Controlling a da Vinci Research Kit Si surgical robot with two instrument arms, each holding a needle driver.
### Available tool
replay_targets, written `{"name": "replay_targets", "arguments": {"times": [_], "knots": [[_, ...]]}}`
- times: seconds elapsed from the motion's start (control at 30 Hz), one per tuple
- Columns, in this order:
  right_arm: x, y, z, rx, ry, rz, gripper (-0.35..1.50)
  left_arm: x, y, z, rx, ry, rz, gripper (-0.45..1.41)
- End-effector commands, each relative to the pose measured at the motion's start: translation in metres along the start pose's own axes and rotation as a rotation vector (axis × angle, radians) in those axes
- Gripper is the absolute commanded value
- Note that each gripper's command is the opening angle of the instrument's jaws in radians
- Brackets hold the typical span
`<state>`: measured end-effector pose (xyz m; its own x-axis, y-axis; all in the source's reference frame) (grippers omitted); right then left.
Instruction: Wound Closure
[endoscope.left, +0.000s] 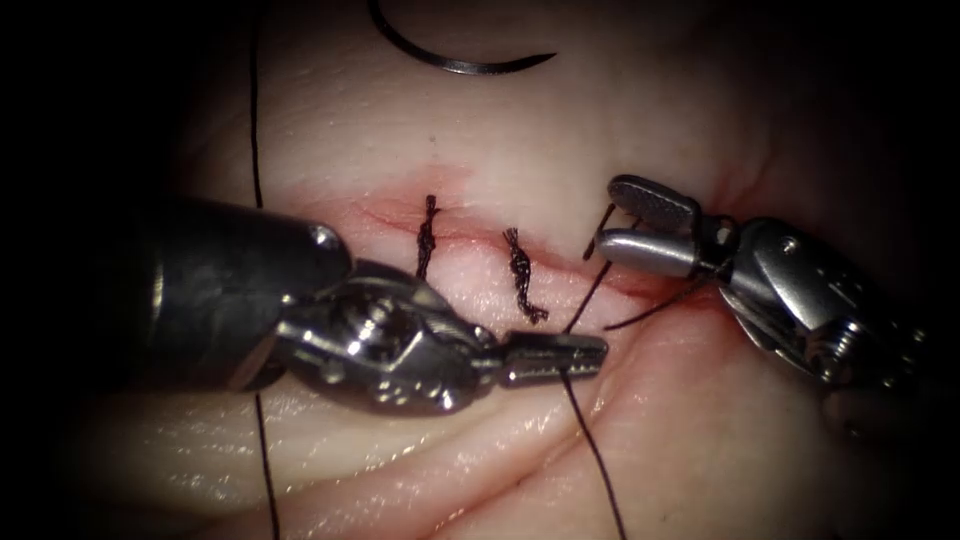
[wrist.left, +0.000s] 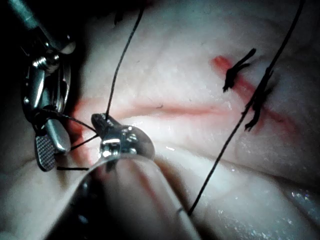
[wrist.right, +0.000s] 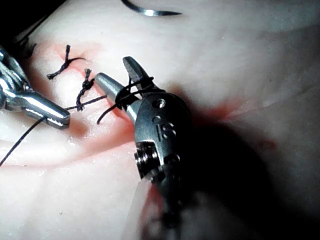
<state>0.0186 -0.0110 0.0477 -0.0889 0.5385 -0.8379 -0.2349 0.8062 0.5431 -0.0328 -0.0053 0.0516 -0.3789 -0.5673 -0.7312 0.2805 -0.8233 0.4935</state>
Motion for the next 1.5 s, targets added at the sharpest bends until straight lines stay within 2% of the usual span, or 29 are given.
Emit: {"name": "replay_targets", "arguments": {"times": [0.03,0.13,0.27,0.5,0.83,1.0,1.07,1.13,1.37,1.5], "knots": [[-0.0005,0.0006,0.0005,-0.029,-0.008,0.011,0.54,0.0,0.0002,0.001,0.001,0.005,0.003,-0.45],[-0.0006,0.001,0.0004,-0.051,-0.022,0.026,0.69,0.0006,0.0007,0.0017,0.002,0.013,0.006,-0.45],[-0.0008,0.001,0.0004,-0.061,-0.038,0.039,0.74,0.001,0.0009,0.0023,0.002,0.019,0.008,-0.45],[-0.0015,0.0009,0.0007,-0.073,-0.066,0.067,0.74,0.0015,0.0005,0.0029,0.003,0.023,0.003,-0.45],[-0.0023,0.0012,0.0011,-0.097,-0.083,0.093,0.64,0.0014,0.0005,0.0029,0.003,0.024,0.003,-0.45],[-0.0021,0.0013,0.0016,-0.106,-0.083,0.101,0.41,0.0014,0.0005,0.0028,0.002,0.025,0.004,-0.45],[-0.0021,0.0013,0.0019,-0.109,-0.083,0.101,0.12,0.0013,0.0005,0.0028,0.002,0.025,0.004,-0.45],[-0.002,0.0012,0.002,-0.104,-0.081,0.108,-0.35,0.0013,0.0005,0.0028,0.002,0.026,0.003,-0.45],[-0.0018,0.0004,0.0017,-0.085,-0.078,0.11,-0.35,0.001,0.0001,0.0017,-0.002,0.031,0.001,-0.45],[-0.0021,-0.001,0.0015,-0.087,-0.05,0.107,-0.35,0.0005,-0.0009,0.0003,0.009,0.018,-0.009,-0.45]]}}
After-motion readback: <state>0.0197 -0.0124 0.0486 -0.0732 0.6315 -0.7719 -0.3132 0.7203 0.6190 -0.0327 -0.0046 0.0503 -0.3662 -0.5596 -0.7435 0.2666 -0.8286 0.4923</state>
